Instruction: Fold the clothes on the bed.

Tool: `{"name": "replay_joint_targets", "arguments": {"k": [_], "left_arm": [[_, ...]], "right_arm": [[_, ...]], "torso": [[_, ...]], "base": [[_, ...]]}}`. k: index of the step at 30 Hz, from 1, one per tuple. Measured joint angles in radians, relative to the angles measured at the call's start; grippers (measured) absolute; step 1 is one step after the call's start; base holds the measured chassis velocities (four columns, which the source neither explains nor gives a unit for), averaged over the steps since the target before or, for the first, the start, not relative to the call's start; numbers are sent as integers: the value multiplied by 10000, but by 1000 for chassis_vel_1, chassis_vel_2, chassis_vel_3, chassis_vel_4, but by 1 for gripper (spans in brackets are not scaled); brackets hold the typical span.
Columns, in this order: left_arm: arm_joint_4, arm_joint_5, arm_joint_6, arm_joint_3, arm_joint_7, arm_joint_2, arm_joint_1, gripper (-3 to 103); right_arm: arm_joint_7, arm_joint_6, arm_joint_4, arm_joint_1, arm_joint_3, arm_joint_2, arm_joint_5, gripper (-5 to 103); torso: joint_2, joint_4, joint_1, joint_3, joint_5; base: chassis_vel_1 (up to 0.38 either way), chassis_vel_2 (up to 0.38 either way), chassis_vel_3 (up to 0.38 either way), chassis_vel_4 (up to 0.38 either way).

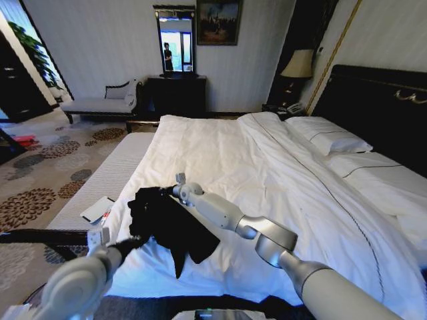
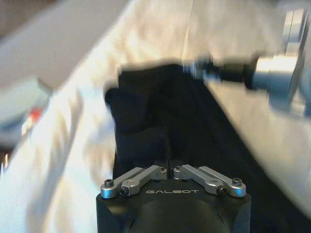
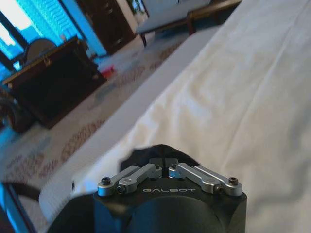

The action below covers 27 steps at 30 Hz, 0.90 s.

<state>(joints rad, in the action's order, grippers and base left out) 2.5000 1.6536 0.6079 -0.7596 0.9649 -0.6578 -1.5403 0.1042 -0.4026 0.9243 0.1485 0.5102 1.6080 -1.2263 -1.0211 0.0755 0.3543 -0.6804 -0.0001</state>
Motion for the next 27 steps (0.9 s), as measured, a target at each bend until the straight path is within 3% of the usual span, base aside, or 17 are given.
{"name": "replay_joint_targets", "arguments": {"k": [1,4,6,7,12,15,17,20,22,26,27], "left_arm": [[0,0,0,0,0,0,0,0],[2,1262,12,-327,116,892,1563,0],[3,1525,9,-374,44,1229,2039,0],[2,1646,11,-399,-113,1483,2313,0],[-413,1701,125,-409,-748,2151,2829,0],[-757,1645,188,38,-1102,2405,3462,0],[-871,1641,199,193,-1180,2470,3704,0],[-1784,1707,306,1066,-2259,2964,5288,0],[-1970,1711,323,1125,-2458,3067,5441,0],[-3189,1759,358,1344,-3895,3699,5983,0],[-3189,1759,358,1344,-3895,3699,5983,0]], "right_arm": [[0,0,0,0,0,0,0,1],[237,-78,348,-259,-506,0,-144,1],[344,-118,546,-340,-660,-19,-230,1],[388,-133,754,-396,-766,-168,-275,1],[609,-139,1447,-492,-1241,-1433,-356,1],[738,-113,1838,-509,-1638,-2114,-386,1],[762,-110,1902,-510,-1715,-2226,-386,1],[862,-25,2177,-511,-2261,-3013,-366,1],[860,-9,2161,-522,-2308,-3085,-366,1],[698,80,1942,-616,-2501,-3572,-362,1],[698,80,1942,-616,-2501,-3572,-362,1]], "torso": [[0,0,0,0,0],[0,3,1,-1,-2],[0,3,2,-1,3],[1,-8,2,0,6],[0,3,1,-1,2],[1,3,1,-1,3],[1,3,1,-1,3],[1,6,1,0,1],[1,6,1,0,3],[0,-1,1,1,5],[0,-1,1,1,5]], "base": [[0,0,0,0],[0,0,0,0],[0,0,0,0],[0,0,0,0],[0,0,0,0],[0,0,0,0],[0,0,0,0],[0,0,0,0],[0,0,0,0],[0,0,0,0],[0,0,0,0]]}}
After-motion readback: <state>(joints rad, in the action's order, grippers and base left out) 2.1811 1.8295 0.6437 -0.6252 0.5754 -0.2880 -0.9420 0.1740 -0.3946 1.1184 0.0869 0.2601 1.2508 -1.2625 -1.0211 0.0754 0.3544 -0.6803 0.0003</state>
